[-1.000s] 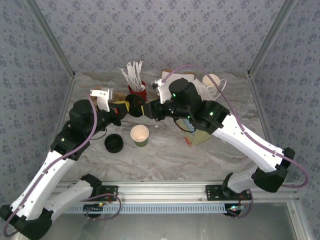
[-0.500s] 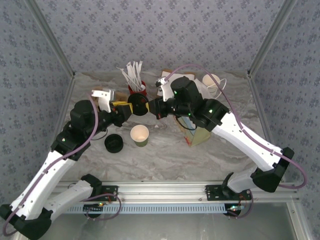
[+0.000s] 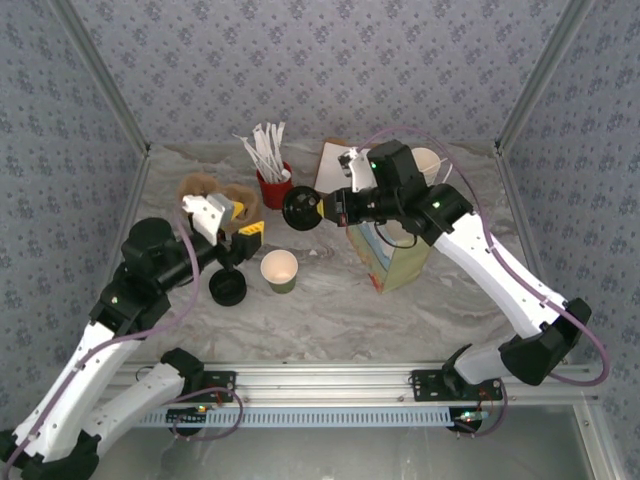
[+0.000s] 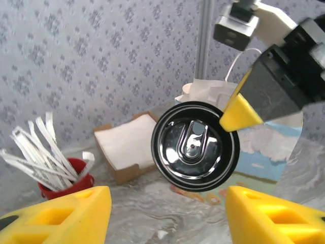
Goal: Pack the takeout coffee
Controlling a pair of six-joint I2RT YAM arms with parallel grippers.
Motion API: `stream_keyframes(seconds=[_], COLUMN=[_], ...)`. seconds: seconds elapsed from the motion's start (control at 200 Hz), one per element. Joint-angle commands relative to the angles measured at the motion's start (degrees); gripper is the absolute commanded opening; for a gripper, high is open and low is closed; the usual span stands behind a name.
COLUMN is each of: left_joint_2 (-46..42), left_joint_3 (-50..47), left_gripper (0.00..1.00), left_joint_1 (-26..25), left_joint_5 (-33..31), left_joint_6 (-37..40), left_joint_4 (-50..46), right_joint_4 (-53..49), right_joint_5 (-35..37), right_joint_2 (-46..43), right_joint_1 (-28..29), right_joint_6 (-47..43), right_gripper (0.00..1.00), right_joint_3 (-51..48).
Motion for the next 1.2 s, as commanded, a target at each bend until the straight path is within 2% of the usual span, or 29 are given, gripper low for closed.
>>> stream_keyframes(seconds=[0.0,0.05,0.105,0.21,0.35,0.47,0.84,0.949,1.064,1.199], left_joint_2=[-1.3,-1.4,-0.7,-0.3,0.4,1.8,5.9,6.2,7.0,7.4], left_joint_3=[-5.0,-5.9,-5.9,-7.2,-8.5,-7.4,-6.1,-6.0,-4.6,-4.6], left_gripper=[0.72,0.74,0.69,0.67,0.53,0.54,0.53,0.53,0.53,0.47], left_joint_1=[-0.7,-0.9,-0.9,-3.1,-8.1,-11.9,-15.5,-16.5,-16.8,-17.1], left_joint_5=[4.3,3.0,2.0,1.7,-1.8,-2.3,-5.3,-7.4,-7.8,-7.7], left_joint_6=[16.8,18.9,21.8,30.3,40.3,46.7,53.3,53.1,53.0,54.1], left_joint_4=[10.4,12.2,12.2,13.0,15.3,14.3,16.1,18.0,16.1,16.3], right_joint_4=[-4.7,-4.6,-4.6,-5.0,-5.1,-5.3,-5.4,-5.4,-5.4,-5.2], right_joint_5=[-9.9,-11.7,-13.0,-16.0,-19.3,-20.6,-23.1,-23.4,-24.1,-24.6], right_joint_2=[-2.7,-3.6,-4.4,-5.0,-5.0,-4.9,-4.7,-4.7,-4.3,-4.1], right_joint_1=[-2.7,-3.8,-4.5,-6.4,-7.7,-8.3,-8.8,-8.9,-8.8,-8.9], right_joint_6=[4.8,5.8,6.5,8.6,9.8,10.5,12.6,12.9,13.7,13.8], right_gripper=[0.08,0.08,0.08,0.08,0.08,0.08,0.07,0.07,0.06,0.06], right_joint_3=[0.8,0.1,-0.5,-1.6,-2.4,-2.4,-3.2,-3.4,-3.6,-3.9])
